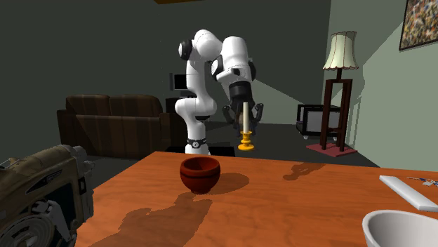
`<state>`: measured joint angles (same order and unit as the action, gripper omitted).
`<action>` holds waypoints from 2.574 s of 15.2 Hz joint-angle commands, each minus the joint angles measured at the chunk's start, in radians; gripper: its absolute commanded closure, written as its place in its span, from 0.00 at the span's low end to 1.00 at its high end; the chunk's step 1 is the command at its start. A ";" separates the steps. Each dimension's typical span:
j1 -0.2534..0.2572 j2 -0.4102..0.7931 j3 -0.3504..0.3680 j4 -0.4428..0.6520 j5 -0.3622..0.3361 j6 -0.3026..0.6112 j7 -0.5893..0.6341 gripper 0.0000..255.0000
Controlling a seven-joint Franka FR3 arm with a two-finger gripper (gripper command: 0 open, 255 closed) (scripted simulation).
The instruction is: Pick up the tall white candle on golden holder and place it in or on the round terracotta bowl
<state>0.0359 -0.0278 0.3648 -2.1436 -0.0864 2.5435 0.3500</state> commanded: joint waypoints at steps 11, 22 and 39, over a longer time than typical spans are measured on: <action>-0.052 -0.192 -0.180 -0.244 0.236 0.053 -0.403 1.00; -0.049 -0.128 -0.202 -0.329 0.269 0.199 -0.463 1.00; -0.050 -0.235 -0.211 -0.336 0.274 0.098 -0.466 0.00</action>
<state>-0.0136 -0.2329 0.1561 -2.4785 0.1865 2.6719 -0.1156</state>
